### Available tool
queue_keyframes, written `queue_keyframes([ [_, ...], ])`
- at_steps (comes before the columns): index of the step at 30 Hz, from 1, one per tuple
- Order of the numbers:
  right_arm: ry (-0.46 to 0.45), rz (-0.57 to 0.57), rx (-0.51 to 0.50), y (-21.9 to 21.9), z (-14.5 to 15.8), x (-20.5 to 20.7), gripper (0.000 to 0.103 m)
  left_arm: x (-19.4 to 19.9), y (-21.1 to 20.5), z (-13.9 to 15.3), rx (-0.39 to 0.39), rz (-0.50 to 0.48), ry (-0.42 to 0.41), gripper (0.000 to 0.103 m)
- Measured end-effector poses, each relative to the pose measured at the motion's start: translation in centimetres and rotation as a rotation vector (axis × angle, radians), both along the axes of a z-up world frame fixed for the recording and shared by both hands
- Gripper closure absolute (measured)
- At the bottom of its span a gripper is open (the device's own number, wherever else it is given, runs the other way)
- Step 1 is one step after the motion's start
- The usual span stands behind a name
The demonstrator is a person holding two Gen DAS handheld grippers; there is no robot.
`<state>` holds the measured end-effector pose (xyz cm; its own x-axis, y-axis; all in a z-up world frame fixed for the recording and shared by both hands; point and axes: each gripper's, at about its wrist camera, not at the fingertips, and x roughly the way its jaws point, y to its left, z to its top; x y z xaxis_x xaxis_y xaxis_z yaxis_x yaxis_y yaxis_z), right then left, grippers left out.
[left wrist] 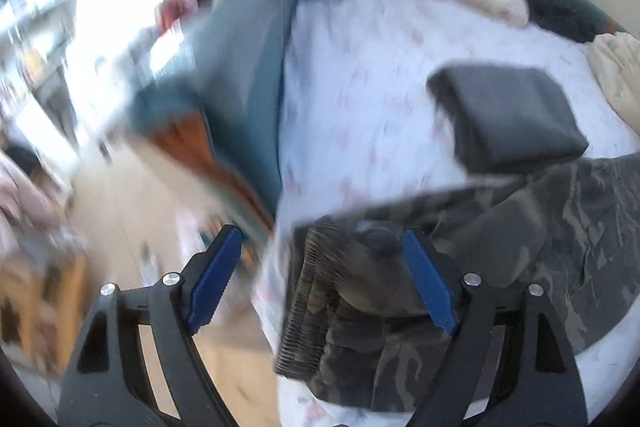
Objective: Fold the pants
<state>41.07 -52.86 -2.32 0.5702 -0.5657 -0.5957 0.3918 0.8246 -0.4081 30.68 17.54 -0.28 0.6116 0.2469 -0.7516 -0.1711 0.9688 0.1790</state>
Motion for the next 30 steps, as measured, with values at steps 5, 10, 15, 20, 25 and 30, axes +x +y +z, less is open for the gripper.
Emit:
queue_keyframes([
  [5, 0.085, 0.225, 0.266, 5.7, -1.3, -1.9, 0.022, 0.6, -2.0, 1.8, -0.026, -0.150, -0.139, 0.023],
  [10, 0.182, 0.513, 0.516, 15.4, -5.5, -3.1, 0.040, 5.6, -7.1, -7.4, -0.185, -0.400, 0.234, 0.050],
  [15, 0.309, 0.686, 0.562, 25.4, -10.9, -3.4, 0.068, 8.9, -7.5, -13.9, -0.028, -0.407, 0.315, 0.094],
  [20, 0.221, 0.550, 0.528, 25.7, -12.1, -0.3, 0.090, 11.4, -1.4, -14.7, -0.242, -0.077, 0.270, 0.101],
  [25, 0.161, 0.532, 0.493, 21.3, -8.5, -2.1, 0.087, 6.8, -4.2, -11.2, -0.144, -0.215, 0.176, 0.101],
  [30, 0.115, 0.263, 0.349, 7.6, -7.1, -4.4, 0.079, 4.3, -5.2, -12.3, -0.123, -0.278, 0.235, 0.101],
])
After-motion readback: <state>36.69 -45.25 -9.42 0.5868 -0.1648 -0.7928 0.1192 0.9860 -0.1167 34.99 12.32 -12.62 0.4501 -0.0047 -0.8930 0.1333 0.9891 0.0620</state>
